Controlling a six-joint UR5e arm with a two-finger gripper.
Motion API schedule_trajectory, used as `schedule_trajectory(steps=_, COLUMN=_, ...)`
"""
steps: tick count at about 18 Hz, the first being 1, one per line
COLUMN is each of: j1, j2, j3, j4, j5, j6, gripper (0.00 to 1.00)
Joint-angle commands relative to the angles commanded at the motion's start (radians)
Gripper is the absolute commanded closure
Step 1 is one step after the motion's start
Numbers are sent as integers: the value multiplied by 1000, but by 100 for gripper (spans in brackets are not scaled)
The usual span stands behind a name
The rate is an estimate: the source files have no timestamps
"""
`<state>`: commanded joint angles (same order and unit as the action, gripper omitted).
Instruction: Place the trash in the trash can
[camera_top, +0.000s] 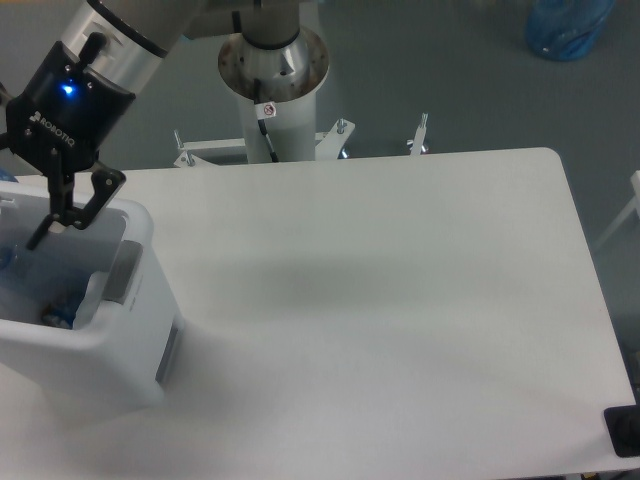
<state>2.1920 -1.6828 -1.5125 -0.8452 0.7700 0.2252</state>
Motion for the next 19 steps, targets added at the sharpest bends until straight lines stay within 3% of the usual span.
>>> schedule_trajectory(steps=4, j1=51, j2=-2, j3=-9, j4=-8, j5=165, j6=101, gripper=0)
schedule_trajectory(steps=8, j1=107, j2=35, j3=-96, j4=-9, j5=449, j6=228, gripper=0)
schedule_trajectory(steps=11, j1=213, j2=40, j3=-187, j4=-11, j5=472, j6=406, gripper=0)
schedule_trajectory(steps=13, j1=256, j2=41, j3=-212, j4=-20, j5=483, j6=579, gripper=0)
schedule_trajectory(steps=16, j1=261, j2=43, j3=-204, j4=-107, j5=537, j6=805, gripper=0)
schedule_trajectory(steps=19, j1=259, j2=44, j3=-213, j4=-173, j5=626, j6=885, gripper=0)
